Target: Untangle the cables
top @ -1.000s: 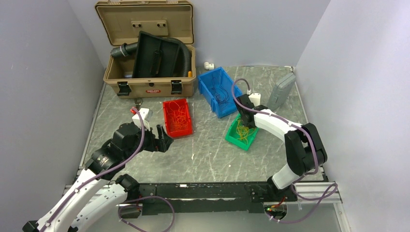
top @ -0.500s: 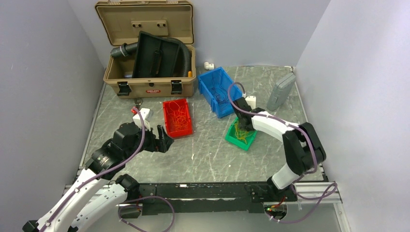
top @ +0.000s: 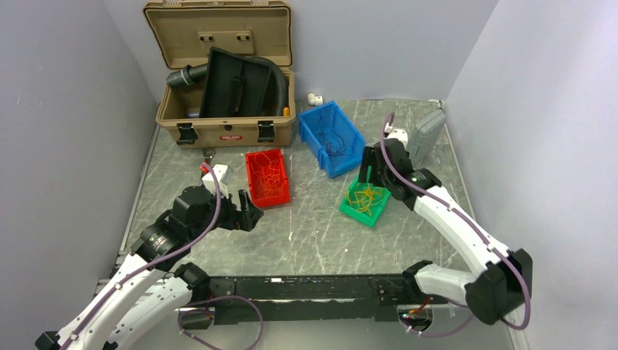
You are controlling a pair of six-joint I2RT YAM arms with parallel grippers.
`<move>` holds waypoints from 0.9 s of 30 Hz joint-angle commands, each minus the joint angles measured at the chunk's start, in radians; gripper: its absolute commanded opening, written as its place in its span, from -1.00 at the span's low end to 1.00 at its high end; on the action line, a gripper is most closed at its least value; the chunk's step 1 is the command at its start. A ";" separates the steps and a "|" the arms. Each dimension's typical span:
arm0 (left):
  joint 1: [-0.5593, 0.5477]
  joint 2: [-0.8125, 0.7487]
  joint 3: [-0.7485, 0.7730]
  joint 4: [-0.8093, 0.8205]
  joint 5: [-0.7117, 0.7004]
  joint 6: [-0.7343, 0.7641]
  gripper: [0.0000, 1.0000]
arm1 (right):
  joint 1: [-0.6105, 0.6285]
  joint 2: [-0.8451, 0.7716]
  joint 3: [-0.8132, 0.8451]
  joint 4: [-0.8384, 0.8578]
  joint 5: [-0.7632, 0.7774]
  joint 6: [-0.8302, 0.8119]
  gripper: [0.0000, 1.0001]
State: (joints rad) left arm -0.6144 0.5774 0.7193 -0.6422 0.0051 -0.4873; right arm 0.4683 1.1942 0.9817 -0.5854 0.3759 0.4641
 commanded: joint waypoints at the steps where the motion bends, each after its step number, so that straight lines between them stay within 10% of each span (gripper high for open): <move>1: 0.005 -0.012 -0.016 0.067 -0.002 -0.011 0.98 | 0.002 -0.143 -0.084 0.138 -0.250 -0.060 0.55; 12: 0.004 0.013 -0.024 0.103 0.009 -0.027 0.97 | 0.053 -0.011 -0.102 0.245 -0.394 -0.046 0.29; 27: 0.005 0.003 -0.029 0.085 -0.002 -0.018 0.97 | 0.258 0.213 -0.014 0.088 -0.099 -0.095 0.01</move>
State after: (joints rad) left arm -0.6140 0.5781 0.6914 -0.5877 0.0032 -0.5018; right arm 0.6964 1.3724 0.9192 -0.4454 0.1577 0.3916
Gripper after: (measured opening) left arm 0.988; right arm 0.534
